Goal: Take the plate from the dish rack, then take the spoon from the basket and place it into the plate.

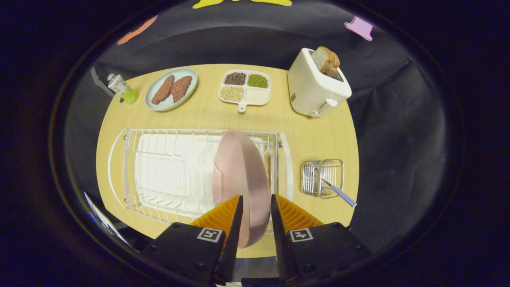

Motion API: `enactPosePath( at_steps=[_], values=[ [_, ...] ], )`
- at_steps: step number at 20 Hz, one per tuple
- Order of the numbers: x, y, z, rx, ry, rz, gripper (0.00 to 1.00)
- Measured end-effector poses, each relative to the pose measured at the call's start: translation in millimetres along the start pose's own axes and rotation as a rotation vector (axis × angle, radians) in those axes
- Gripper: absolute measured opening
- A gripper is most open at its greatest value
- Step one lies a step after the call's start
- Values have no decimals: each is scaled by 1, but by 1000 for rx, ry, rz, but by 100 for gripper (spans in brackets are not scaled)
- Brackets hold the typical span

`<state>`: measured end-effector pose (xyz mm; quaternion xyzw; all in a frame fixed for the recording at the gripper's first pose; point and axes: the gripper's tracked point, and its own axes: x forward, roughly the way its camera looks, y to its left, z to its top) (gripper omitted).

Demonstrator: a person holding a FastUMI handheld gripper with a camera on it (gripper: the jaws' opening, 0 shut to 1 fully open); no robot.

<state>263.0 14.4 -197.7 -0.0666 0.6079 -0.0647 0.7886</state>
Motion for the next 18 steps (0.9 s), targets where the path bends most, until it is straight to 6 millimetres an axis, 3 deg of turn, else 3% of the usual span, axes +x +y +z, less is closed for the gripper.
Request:
enactPosePath(
  at_steps=[2,6,18],
  values=[
    [1,-3,-2,30,12,-26,31],
    [-9,-10,2,43,-30,-128,23],
    [-22,14,-8,89,-296,-371,20]
  ],
)
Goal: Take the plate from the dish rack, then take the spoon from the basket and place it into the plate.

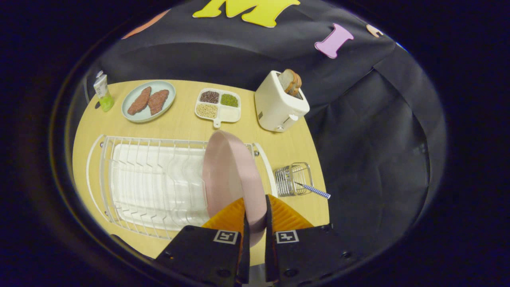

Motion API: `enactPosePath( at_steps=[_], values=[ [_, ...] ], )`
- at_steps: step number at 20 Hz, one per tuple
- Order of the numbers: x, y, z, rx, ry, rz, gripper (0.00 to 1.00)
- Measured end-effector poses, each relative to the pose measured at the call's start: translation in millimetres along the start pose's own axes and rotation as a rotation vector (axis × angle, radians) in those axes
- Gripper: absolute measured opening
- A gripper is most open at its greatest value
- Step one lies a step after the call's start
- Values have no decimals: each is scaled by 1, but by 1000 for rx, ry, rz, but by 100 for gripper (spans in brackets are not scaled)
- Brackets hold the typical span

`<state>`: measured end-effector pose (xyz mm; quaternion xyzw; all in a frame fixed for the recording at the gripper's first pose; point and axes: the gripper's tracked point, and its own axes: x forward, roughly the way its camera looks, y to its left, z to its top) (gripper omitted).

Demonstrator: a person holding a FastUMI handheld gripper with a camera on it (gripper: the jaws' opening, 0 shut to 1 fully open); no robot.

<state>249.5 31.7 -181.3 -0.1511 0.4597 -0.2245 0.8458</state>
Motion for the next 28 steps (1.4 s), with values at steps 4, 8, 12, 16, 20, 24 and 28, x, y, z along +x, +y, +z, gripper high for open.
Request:
enactPosePath(
  at_steps=[4,8,12,16,20,24,28],
  values=[
    [0,-1,0,17,-89,-62,20],
    [-6,-13,-8,53,-138,-63,20],
    [-25,-31,-37,87,-157,45,20],
    [-48,-59,-80,132,-180,163,20],
    [-66,-78,-139,168,-187,279,20],
    [-65,-62,-197,172,-152,420,20],
    [-37,-25,-247,163,-84,502,20]
  ],
)
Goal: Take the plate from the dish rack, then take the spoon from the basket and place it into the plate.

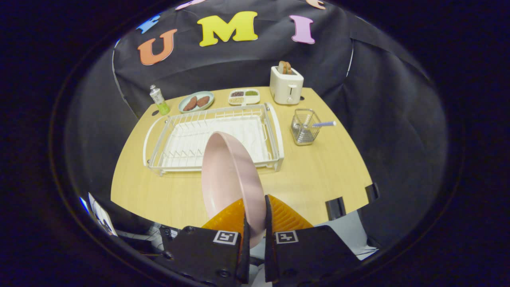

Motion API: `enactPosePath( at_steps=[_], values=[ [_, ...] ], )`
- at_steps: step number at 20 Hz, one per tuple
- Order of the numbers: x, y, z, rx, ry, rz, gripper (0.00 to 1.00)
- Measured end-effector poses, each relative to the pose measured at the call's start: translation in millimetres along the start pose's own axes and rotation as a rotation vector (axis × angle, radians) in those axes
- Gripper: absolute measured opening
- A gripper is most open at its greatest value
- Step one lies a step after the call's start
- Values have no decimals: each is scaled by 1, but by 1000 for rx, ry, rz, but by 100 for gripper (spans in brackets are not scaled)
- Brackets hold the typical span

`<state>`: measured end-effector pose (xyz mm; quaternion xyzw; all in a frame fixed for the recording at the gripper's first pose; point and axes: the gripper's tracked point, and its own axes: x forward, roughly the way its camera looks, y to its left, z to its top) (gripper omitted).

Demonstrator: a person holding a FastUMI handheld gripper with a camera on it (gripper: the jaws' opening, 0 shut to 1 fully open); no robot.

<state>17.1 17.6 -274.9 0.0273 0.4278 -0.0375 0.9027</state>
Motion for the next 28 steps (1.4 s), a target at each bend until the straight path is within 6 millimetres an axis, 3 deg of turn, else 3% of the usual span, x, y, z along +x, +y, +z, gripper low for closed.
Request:
enactPosePath(
  at_steps=[3,6,11,20,23,26,28],
  values=[
    [29,4,-25,22,53,27,20],
    [52,-7,-39,28,84,5,20],
    [74,-14,-38,8,113,103,22],
    [104,-34,-27,23,163,133,34],
    [116,-48,-27,34,174,107,38],
    [123,-63,-24,50,182,96,36],
    [118,-74,-16,64,162,95,36]
  ],
)
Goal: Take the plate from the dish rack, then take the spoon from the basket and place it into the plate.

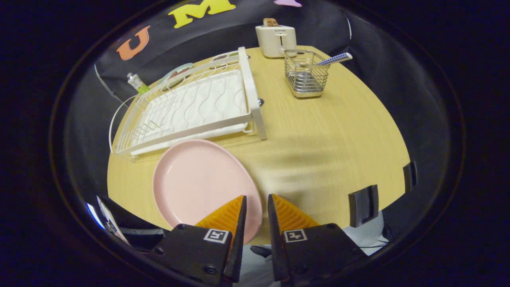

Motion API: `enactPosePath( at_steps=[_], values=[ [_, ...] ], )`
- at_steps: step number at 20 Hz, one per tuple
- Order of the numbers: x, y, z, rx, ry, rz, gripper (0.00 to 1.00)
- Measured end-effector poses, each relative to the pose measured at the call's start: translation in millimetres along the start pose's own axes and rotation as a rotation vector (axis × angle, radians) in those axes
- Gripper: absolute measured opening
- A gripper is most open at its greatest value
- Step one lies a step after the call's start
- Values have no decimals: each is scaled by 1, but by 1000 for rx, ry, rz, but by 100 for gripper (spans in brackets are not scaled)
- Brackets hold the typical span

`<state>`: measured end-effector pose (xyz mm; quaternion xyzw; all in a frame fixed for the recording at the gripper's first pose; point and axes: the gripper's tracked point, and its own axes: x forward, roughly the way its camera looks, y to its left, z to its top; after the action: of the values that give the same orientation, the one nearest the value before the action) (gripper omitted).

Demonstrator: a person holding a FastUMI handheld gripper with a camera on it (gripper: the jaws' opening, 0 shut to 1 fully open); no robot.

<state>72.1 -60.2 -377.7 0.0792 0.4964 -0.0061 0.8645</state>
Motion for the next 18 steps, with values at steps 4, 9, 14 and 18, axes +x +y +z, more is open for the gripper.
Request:
enactPosePath(
  at_steps=[4,9,14,18],
  values=[
    [-17,-23,21,-57,-97,-17,54],
    [-40,-59,54,-171,-296,-88,93],
    [-58,-82,94,-187,-463,-71,98],
    [-59,-95,140,-175,-581,-50,98]
  ],
)
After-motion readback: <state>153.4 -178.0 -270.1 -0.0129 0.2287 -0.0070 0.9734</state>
